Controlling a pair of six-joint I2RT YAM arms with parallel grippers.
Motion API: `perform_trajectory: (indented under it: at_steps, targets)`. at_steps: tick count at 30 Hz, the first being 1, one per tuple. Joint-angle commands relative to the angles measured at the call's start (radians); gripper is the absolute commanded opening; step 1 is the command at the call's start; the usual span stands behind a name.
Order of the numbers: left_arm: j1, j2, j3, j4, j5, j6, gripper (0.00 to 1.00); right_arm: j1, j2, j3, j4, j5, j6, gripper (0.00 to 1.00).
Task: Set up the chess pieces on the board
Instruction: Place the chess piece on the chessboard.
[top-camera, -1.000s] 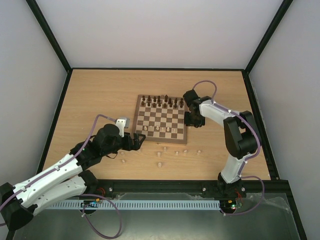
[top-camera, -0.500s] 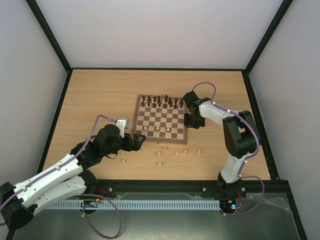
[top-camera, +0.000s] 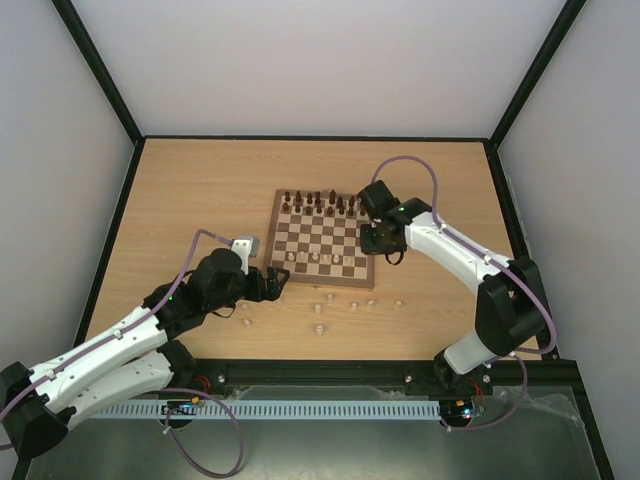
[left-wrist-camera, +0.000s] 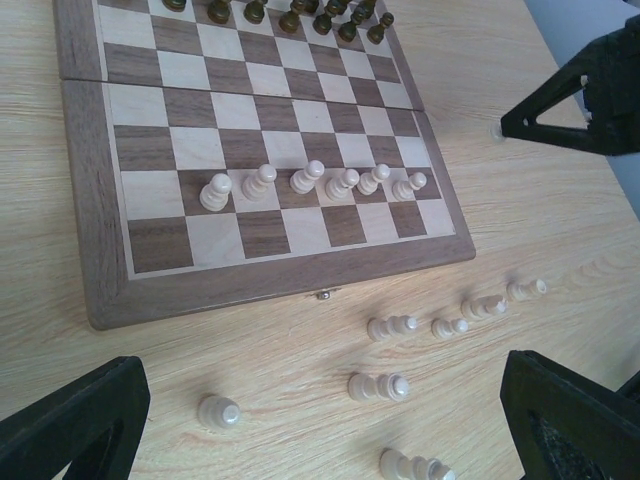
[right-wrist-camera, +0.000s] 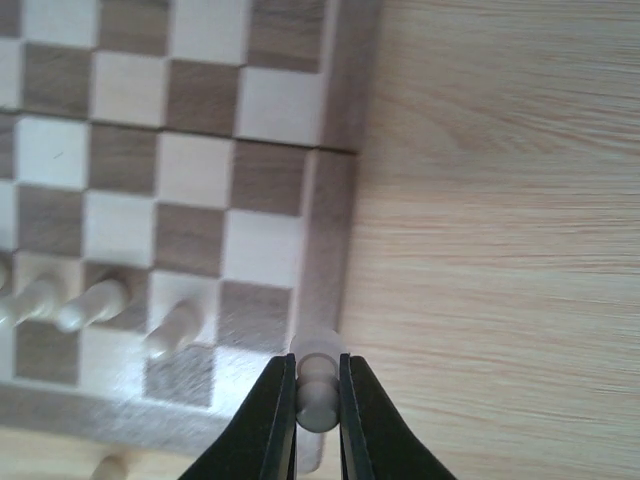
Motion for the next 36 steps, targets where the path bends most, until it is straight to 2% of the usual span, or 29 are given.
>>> perform_trajectory:
  at_steps: [1, 8, 36]
  targets:
    - [0.007, 0.005, 0.014, -0.009, -0.022, 0.006, 0.99, 0.064, -0.012, 0.01, -0.102, 0.004, 0.027, 0.08]
    - [0.012, 0.017, 0.005, 0.001, -0.027, -0.004, 0.99, 0.099, 0.009, 0.003, -0.1, -0.013, 0.024, 0.08]
    - [0.016, 0.028, -0.009, 0.006, -0.034, -0.013, 0.99, 0.114, 0.167, 0.063, -0.064, -0.052, -0.017, 0.09]
